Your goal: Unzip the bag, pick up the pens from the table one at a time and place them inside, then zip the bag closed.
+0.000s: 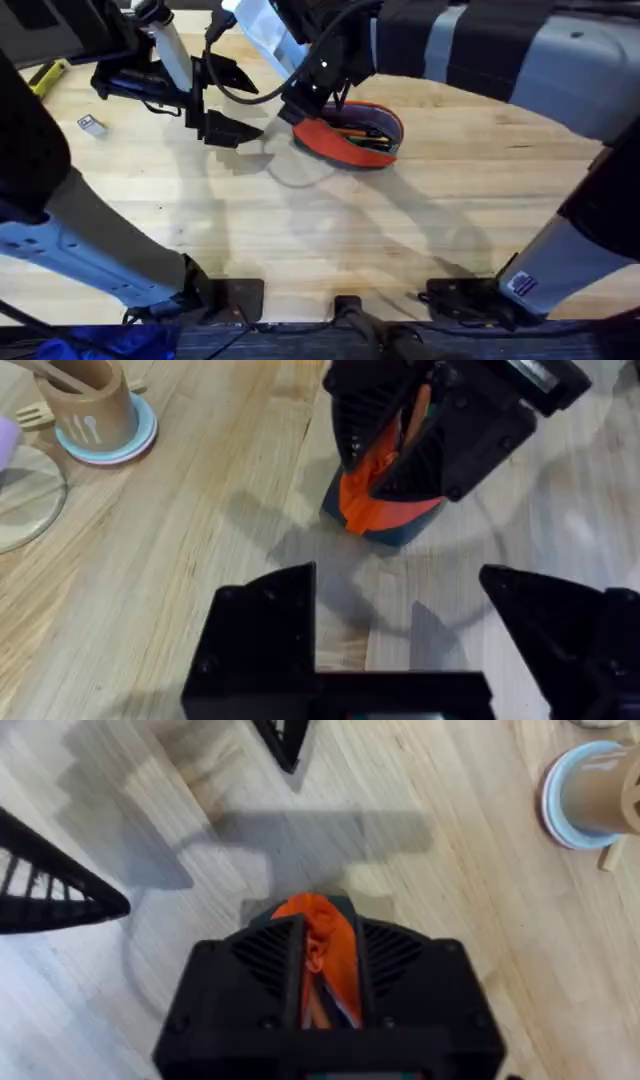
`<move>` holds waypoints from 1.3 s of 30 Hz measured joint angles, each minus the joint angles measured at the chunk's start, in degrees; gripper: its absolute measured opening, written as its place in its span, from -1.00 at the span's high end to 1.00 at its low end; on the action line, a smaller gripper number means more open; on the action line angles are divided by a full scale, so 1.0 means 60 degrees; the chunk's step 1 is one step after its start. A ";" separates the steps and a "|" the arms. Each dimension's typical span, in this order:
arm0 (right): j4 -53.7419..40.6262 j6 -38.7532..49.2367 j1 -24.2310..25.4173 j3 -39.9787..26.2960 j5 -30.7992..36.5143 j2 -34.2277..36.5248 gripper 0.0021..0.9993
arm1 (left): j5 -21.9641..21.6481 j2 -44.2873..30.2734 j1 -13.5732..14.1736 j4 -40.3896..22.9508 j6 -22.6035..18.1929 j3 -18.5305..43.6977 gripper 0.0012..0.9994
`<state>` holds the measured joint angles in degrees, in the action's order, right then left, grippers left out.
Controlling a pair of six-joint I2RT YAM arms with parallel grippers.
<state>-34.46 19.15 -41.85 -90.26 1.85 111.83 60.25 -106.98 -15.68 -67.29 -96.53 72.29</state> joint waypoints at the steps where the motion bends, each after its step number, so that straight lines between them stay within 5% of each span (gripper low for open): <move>1: 0.0000 -0.0013 0.0000 0.0000 -0.0004 0.0000 0.50 | 0.0000 0.0000 0.0000 0.0000 0.0000 0.0000 -0.99; 7: -0.0011 -0.0082 -0.0004 0.0000 -0.0029 0.0000 0.93 | 0.0000 0.0000 0.0000 0.0000 0.0000 0.0000 -0.99; 39: -0.0372 -0.0119 0.0004 0.0000 -0.0025 -0.0896 0.94 | 0.0000 0.0000 0.0011 -0.0173 0.0000 0.0000 -0.99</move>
<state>-36.69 18.44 -41.82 -90.26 1.69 106.45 60.25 -106.98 -15.62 -68.33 -96.53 72.29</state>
